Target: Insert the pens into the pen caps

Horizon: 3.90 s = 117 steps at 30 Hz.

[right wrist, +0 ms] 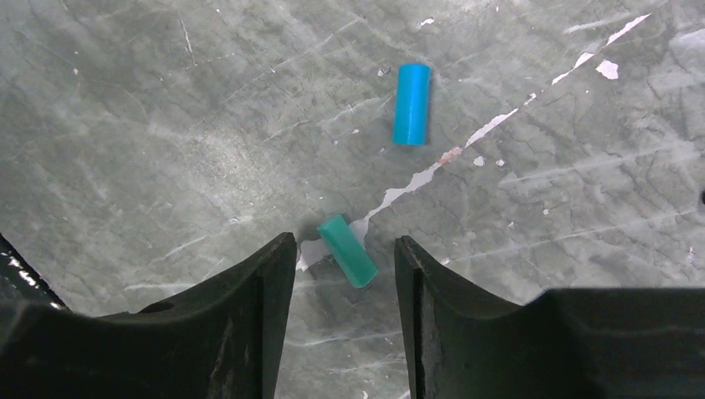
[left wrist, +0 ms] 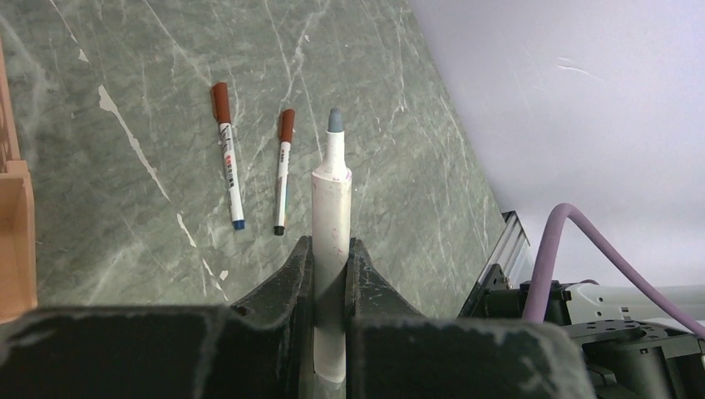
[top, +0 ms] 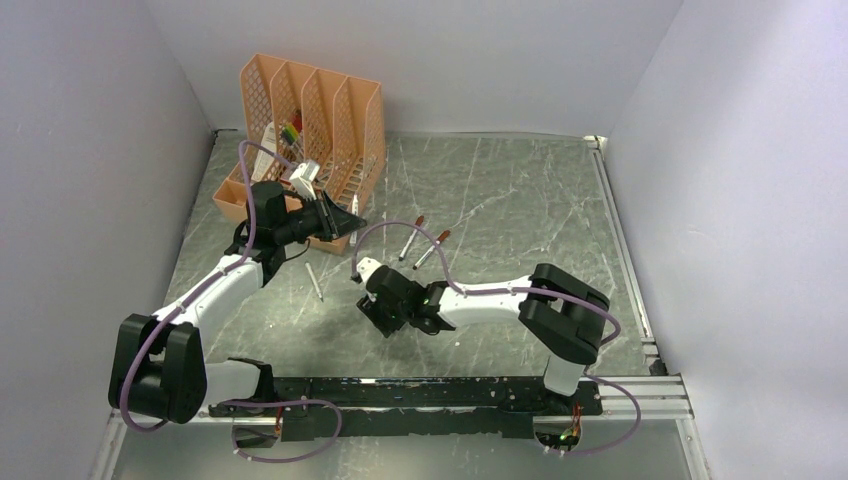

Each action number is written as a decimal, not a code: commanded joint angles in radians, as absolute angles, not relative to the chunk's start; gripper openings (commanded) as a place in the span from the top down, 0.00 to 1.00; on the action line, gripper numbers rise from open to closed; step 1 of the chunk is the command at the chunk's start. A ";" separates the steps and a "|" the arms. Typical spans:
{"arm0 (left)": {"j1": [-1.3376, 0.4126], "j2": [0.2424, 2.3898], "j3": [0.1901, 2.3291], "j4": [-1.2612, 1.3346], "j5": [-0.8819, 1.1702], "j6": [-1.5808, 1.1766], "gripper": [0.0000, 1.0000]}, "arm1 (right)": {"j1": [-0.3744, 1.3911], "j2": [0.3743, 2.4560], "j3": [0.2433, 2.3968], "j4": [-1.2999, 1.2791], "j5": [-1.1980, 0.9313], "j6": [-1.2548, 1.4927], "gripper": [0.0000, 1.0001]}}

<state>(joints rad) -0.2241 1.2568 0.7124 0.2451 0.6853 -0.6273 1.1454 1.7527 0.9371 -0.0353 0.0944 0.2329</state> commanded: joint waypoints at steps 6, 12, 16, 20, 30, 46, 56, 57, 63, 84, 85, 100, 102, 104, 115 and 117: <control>-0.213 1.243 0.721 0.246 0.709 -0.610 0.93 | 1.183 1.767 0.949 -0.089 0.185 0.225 0.61; -0.213 1.241 0.724 0.241 0.717 -0.610 0.93 | 1.187 1.783 0.932 -0.061 0.197 0.252 0.67; -0.213 1.241 0.736 0.219 0.725 -0.599 0.93 | 1.187 1.794 0.933 -0.040 0.193 0.258 0.62; -0.213 1.239 0.737 0.206 0.730 -0.592 0.93 | 1.189 1.810 0.945 -0.032 0.190 0.254 0.60; -0.213 1.241 0.734 0.207 0.729 -0.593 0.93 | 1.191 1.799 0.927 -0.047 0.226 0.278 0.93; -0.215 1.254 0.633 0.505 0.849 -0.772 0.93 | 1.047 1.477 0.845 -0.001 0.246 0.617 1.00; -0.391 1.322 0.531 1.058 0.872 -1.003 0.93 | 0.682 1.082 0.580 0.494 -0.124 0.718 1.00; -0.423 1.344 0.533 1.118 0.876 -1.024 0.93 | 0.665 1.076 0.583 0.530 -0.151 0.727 1.00; -0.532 1.527 0.544 1.537 0.883 -1.223 0.93 | 0.556 1.112 0.561 0.877 -0.327 0.897 1.00; -0.610 1.678 0.641 1.807 0.885 -1.375 0.93 | 0.535 1.193 0.590 1.013 -0.387 0.914 1.00; -0.610 1.673 0.639 1.806 0.885 -1.374 0.93 | 0.535 1.192 0.589 1.012 -0.387 0.911 1.00; -0.626 1.644 0.667 1.807 0.899 -1.390 0.93 | 0.535 1.203 0.565 1.016 -0.384 0.902 1.00; -0.627 1.635 0.666 1.806 0.897 -1.389 0.93 | 0.535 1.206 0.565 1.020 -0.385 0.901 1.00; -0.627 1.634 0.667 1.806 0.899 -1.390 0.93 | 0.535 1.208 0.562 1.027 -0.384 0.903 1.00; -0.627 1.620 0.658 1.804 0.903 -1.386 0.93 | 0.534 1.189 0.588 0.986 -0.358 0.873 1.00; -0.627 1.618 0.660 1.803 0.906 -1.386 0.93 | 0.534 1.188 0.588 0.984 -0.354 0.870 1.00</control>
<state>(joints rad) -0.6189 1.6566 0.6430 1.5208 0.8875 -1.3819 0.5388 1.2030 0.5755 0.9997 -0.3809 0.9039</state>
